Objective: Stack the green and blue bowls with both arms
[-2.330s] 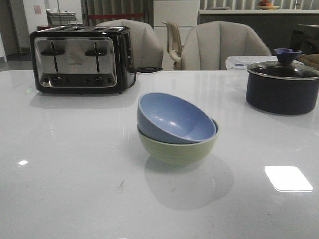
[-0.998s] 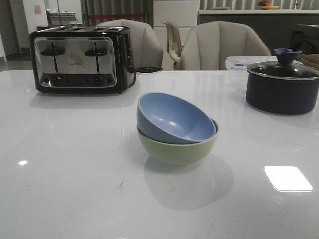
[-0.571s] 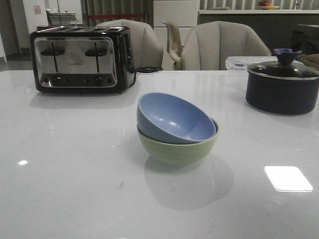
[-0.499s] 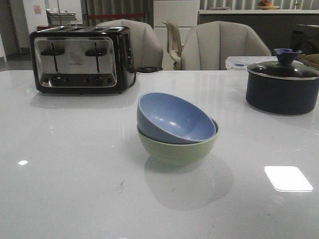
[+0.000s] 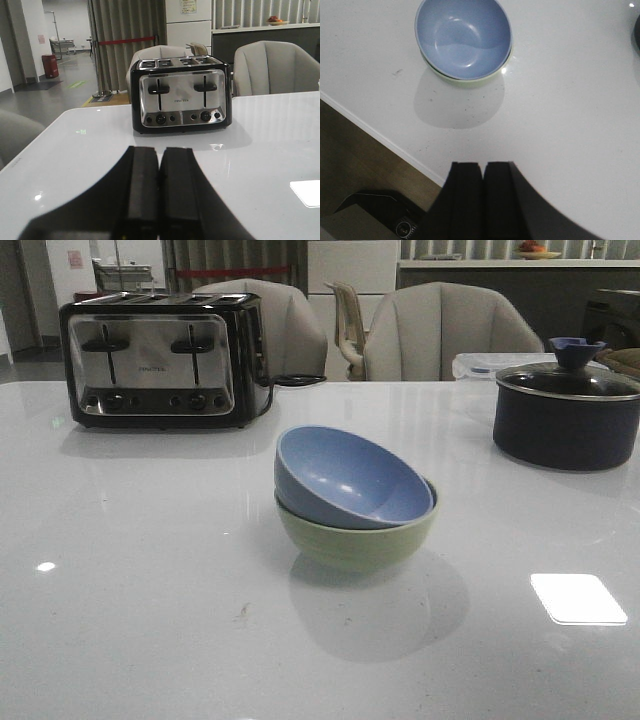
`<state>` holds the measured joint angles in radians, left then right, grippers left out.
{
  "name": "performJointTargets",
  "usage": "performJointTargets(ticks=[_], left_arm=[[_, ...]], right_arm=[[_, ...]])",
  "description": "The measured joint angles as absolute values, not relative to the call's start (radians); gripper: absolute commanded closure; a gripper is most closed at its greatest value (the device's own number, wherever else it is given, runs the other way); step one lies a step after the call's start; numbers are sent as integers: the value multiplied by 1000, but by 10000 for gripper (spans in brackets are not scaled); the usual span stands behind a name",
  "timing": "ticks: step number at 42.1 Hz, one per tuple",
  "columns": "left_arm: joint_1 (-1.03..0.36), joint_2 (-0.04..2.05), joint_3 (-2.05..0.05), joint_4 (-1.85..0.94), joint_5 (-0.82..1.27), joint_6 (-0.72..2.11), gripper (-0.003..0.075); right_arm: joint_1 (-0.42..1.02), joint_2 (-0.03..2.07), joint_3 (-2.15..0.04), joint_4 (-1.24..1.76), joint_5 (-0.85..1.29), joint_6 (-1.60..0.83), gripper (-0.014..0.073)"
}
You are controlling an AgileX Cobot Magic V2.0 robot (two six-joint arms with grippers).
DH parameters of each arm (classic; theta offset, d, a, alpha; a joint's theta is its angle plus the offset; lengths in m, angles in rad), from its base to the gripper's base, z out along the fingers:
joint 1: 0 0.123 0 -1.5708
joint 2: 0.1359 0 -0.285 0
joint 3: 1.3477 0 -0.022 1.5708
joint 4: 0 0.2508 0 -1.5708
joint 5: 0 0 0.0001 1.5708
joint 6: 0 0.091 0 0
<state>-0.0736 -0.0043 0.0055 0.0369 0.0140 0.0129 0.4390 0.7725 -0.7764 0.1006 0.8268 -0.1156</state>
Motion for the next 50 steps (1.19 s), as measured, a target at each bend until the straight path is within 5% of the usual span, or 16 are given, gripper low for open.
performJointTargets(ticks=[33,50], left_arm=[[-72,-4,5,37,10,13,620],[-70,-4,5,37,10,13,620]], right_arm=[[435,759,-765,101,821,-116,552],[106,248,-297,82,400,-116,552]])
